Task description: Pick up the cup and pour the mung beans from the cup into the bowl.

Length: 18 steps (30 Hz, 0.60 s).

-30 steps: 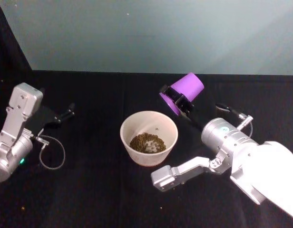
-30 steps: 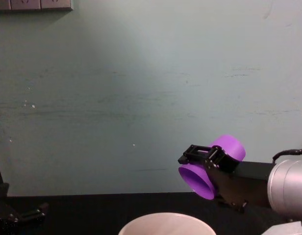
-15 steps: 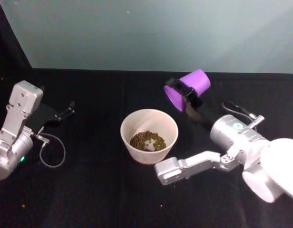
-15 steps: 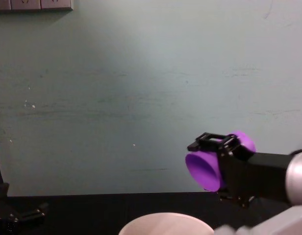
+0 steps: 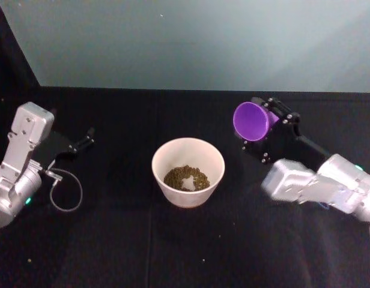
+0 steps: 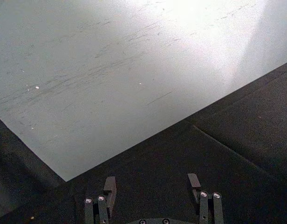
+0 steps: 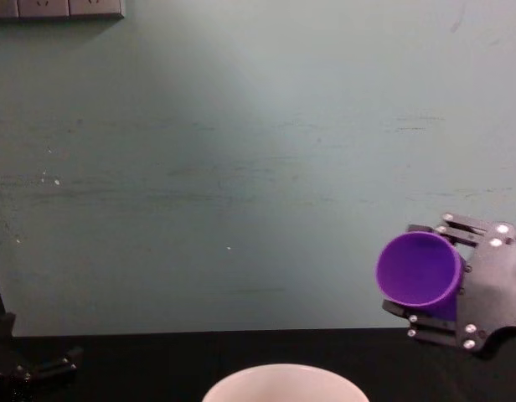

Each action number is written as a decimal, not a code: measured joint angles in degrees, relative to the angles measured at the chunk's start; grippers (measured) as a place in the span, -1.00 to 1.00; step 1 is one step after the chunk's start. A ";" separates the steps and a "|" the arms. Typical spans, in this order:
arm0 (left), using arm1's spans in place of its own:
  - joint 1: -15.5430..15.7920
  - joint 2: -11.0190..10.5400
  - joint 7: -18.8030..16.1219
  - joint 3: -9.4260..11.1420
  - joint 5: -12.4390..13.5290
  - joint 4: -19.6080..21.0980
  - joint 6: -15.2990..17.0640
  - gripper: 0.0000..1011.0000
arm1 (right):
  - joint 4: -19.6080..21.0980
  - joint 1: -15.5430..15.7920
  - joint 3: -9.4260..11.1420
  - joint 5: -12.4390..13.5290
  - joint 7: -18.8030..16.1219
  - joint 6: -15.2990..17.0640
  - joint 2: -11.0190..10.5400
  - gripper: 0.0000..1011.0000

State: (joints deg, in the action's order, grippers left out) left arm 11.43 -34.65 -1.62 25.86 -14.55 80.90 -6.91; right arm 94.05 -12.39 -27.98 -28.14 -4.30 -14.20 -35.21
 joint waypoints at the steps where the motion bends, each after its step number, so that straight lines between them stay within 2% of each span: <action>1: 0.00 0.00 0.00 0.00 0.00 0.00 0.00 0.98 | -0.44 0.42 0.67 2.28 -0.58 -0.82 0.18 0.47; 2: 0.00 0.00 0.00 0.00 0.00 0.00 0.00 0.98 | -1.26 1.06 1.68 6.85 -1.95 -2.21 0.50 0.47; 3: 0.00 0.00 0.00 0.00 0.00 0.00 0.00 0.98 | -1.73 1.37 2.20 9.04 -2.77 -2.83 0.66 0.47; 4: 0.00 0.00 0.00 0.00 0.00 0.00 0.00 0.98 | -2.61 1.87 3.15 13.16 -4.31 -3.88 1.02 0.47; 6: 0.00 0.00 0.00 0.00 0.00 0.00 0.00 0.98 | -3.59 2.27 3.94 17.19 -5.98 -4.93 1.39 0.47; 7: 0.00 0.00 0.00 0.00 0.00 0.00 0.00 0.98 | -4.71 2.58 4.64 21.17 -7.72 -5.95 1.83 0.47; 10: 0.00 0.00 0.00 0.00 0.00 0.00 0.00 0.98 | -6.70 2.89 5.49 26.91 -10.40 -7.31 2.64 0.47; 11: 0.00 0.00 0.00 0.00 0.00 0.00 0.00 0.98 | -7.90 3.00 5.85 30.38 -12.19 -8.00 3.18 0.47; 14: 0.00 0.00 0.00 0.00 0.00 0.00 0.00 0.98 | -10.34 3.12 6.43 35.52 -14.99 -8.86 4.28 0.47; 15: 0.00 0.00 0.00 0.00 0.00 0.00 0.00 0.98 | -11.88 3.17 6.73 38.22 -16.59 -9.31 4.93 0.47; 18: 0.00 0.00 0.00 0.00 0.00 0.00 0.00 0.98 | -14.76 3.11 7.06 41.87 -19.16 -10.08 6.14 0.47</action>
State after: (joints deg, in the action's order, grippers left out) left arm 11.43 -34.64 -1.62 25.86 -14.55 80.90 -6.91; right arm 79.29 -9.28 -20.91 13.73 -23.47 -24.28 -29.07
